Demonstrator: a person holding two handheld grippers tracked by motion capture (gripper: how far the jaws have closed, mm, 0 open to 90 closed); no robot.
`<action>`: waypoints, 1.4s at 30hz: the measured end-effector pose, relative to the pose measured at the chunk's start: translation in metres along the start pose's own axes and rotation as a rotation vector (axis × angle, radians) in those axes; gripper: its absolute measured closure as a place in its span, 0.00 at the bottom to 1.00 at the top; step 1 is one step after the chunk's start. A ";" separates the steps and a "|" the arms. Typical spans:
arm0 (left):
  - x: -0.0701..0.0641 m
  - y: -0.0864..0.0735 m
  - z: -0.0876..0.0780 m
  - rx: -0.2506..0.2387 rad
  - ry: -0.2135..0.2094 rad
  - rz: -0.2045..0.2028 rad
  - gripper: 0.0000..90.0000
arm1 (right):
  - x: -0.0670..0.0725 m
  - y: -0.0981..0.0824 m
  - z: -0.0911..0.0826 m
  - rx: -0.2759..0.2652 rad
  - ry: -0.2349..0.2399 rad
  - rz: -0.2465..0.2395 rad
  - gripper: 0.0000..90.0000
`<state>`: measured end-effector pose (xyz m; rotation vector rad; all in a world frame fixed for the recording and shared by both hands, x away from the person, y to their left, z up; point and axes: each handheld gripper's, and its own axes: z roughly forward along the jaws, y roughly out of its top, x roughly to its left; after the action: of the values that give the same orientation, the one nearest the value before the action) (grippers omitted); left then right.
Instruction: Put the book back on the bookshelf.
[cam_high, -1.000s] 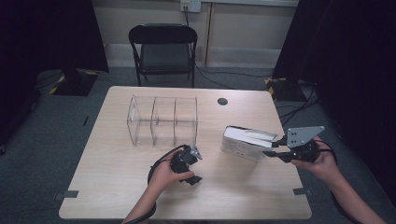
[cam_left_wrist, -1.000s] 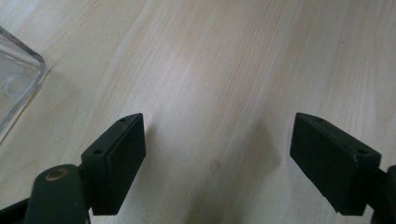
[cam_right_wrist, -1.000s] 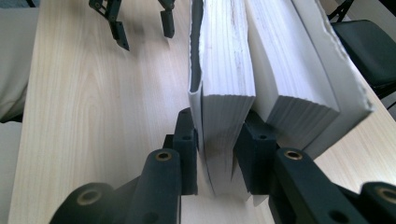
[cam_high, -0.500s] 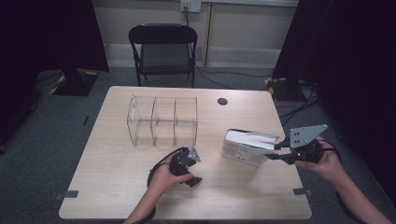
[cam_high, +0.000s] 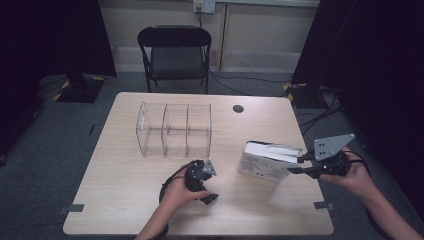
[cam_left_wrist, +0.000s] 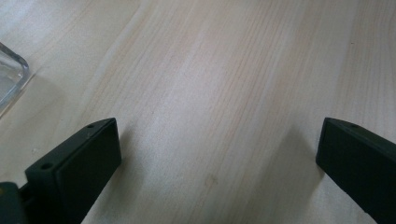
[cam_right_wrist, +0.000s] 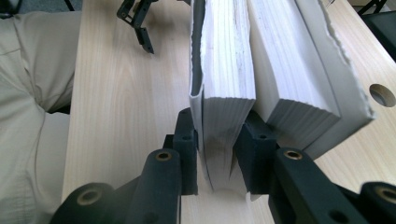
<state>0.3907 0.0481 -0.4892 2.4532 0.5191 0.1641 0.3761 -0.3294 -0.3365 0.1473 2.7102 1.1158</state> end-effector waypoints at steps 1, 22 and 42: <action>0.001 -0.001 0.000 -0.006 -0.001 0.007 0.00 | 0.000 0.000 0.000 -0.001 0.003 -0.002 0.80; -0.001 -0.002 0.000 -0.019 0.005 -0.006 0.00 | 0.000 0.017 -0.001 0.148 -0.014 0.079 0.74; 0.000 -0.004 0.000 -0.025 0.005 0.006 0.00 | -0.016 0.026 0.010 0.171 -0.077 0.260 0.79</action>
<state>0.3890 0.0507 -0.4910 2.4304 0.5093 0.1785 0.3947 -0.3070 -0.3227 0.5717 2.7711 0.9143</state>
